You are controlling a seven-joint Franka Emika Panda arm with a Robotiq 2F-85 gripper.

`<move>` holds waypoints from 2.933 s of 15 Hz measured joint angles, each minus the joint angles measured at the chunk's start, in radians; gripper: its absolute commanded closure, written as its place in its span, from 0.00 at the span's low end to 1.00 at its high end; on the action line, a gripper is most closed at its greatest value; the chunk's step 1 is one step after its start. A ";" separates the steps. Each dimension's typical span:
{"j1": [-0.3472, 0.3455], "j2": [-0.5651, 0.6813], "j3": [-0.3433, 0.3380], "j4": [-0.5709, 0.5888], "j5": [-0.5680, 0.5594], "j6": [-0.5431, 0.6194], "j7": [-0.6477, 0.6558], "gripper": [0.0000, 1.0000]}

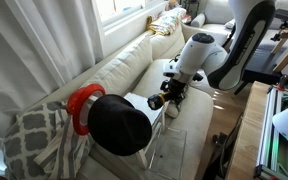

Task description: Remove the torch from the clear container then place the container on the seat of the white chair

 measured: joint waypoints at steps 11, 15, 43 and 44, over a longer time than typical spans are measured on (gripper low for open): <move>0.178 0.120 -0.257 0.194 0.333 0.002 0.248 0.97; 0.252 0.241 -0.343 0.320 0.437 0.001 0.389 0.97; 0.313 0.257 -0.373 0.358 0.413 -0.122 0.479 0.00; 0.267 0.232 -0.321 0.344 0.391 -0.157 0.465 0.00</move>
